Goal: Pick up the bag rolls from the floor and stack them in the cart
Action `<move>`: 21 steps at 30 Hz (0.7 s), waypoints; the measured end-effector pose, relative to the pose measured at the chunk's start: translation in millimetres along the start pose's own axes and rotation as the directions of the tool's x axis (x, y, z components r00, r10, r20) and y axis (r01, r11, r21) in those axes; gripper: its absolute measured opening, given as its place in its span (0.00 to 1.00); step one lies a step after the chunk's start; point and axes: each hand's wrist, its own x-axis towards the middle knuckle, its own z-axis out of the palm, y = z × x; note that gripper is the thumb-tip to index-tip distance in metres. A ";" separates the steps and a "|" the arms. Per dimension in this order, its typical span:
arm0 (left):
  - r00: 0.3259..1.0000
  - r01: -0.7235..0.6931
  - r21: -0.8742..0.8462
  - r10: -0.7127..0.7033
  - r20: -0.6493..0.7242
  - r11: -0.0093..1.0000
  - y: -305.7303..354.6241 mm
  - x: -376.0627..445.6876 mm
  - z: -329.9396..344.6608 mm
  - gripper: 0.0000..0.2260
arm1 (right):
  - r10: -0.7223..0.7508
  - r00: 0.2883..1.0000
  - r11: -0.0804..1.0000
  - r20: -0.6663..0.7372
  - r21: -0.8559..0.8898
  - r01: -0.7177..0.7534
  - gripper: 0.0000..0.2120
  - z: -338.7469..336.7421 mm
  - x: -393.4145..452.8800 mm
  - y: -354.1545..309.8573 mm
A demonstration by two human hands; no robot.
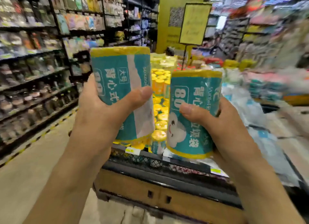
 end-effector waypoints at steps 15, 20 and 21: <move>0.658 0.304 -0.159 -0.086 0.748 0.939 5.7 -143.9 213.3 0.34 | -0.072 0.640 0.981 -0.765 -0.171 -0.095 0.35 -136.6 -262.6 -77.0; 0.524 0.345 -0.178 -0.032 0.851 0.921 26.2 -223.9 294.4 0.34 | -0.114 0.516 0.973 -0.849 -0.201 -0.117 0.33 -187.2 -346.7 -96.8; 0.501 0.361 -0.186 -0.022 0.865 0.914 31.0 -241.8 311.1 0.34 | -0.121 0.488 0.970 -0.864 -0.207 -0.128 0.33 -198.5 -364.8 -102.3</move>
